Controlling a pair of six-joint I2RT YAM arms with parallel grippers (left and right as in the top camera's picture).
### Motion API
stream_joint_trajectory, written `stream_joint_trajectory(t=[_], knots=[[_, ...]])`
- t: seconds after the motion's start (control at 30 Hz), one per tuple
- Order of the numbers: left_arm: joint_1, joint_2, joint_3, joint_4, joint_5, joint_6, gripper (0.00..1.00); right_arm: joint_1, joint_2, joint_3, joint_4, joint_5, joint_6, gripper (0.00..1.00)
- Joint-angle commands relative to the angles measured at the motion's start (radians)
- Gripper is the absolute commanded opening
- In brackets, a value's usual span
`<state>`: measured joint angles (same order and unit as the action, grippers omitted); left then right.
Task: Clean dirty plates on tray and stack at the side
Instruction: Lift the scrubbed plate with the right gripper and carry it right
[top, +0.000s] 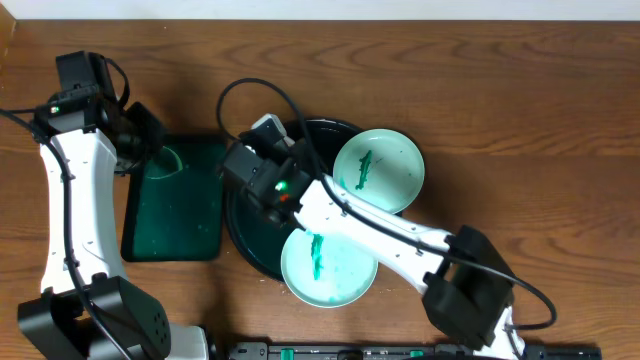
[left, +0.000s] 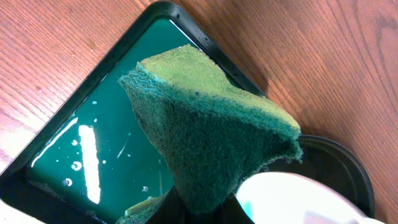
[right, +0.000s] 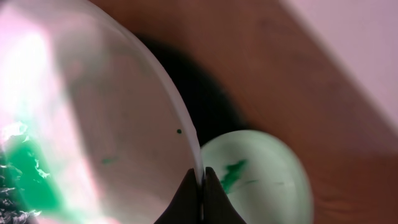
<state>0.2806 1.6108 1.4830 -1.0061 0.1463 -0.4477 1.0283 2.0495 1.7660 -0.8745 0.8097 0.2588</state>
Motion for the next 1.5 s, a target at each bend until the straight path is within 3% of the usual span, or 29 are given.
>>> stream_joint_trajectory(t=[0.0, 0.3, 0.47, 0.6, 0.73, 0.87, 0.9, 1.07, 1.1, 1.3, 1.47], knots=[[0.005, 0.003, 0.006, 0.005, -0.018, 0.010, 0.07, 0.041, -0.073, 0.016, 0.008, 0.354, -0.014, 0.01], [0.005, 0.003, 0.006, 0.010, -0.018, 0.010, 0.07, 0.126, -0.093, 0.016, 0.010, 0.674, -0.057, 0.01], [0.005, 0.003, 0.005, 0.012, -0.018, 0.010, 0.07, 0.148, -0.093, 0.016, 0.011, 0.708, -0.158, 0.01], [0.005, 0.003, 0.004, 0.013, -0.018, 0.010, 0.07, 0.147, -0.093, 0.016, 0.010, 0.683, -0.160, 0.01], [0.004, 0.003, 0.002, 0.013, -0.017, 0.010, 0.07, 0.133, -0.093, 0.016, -0.031, 0.472, -0.182, 0.01], [0.003, 0.003, -0.027, 0.017, -0.017, 0.010, 0.08, 0.063, -0.093, 0.016, -0.063, 0.073, -0.134, 0.01], [0.003, 0.003, -0.048, 0.029, -0.017, 0.010, 0.07, 0.006, -0.099, 0.018, -0.057, -0.126, -0.104, 0.01], [-0.010, 0.003, -0.052, 0.046, -0.016, 0.010, 0.07, -0.207, -0.175, 0.033, -0.058, -0.531, -0.071, 0.01], [-0.031, 0.003, -0.052, 0.051, -0.016, 0.010, 0.07, -0.338, -0.227, 0.035, -0.063, -0.715, -0.041, 0.01], [-0.072, 0.003, -0.052, 0.057, -0.016, 0.030, 0.07, -0.737, -0.318, 0.035, -0.233, -1.003, 0.010, 0.01], [-0.091, 0.003, -0.052, 0.054, -0.017, 0.037, 0.07, -1.021, -0.316, 0.009, -0.373, -1.024, -0.010, 0.01]])
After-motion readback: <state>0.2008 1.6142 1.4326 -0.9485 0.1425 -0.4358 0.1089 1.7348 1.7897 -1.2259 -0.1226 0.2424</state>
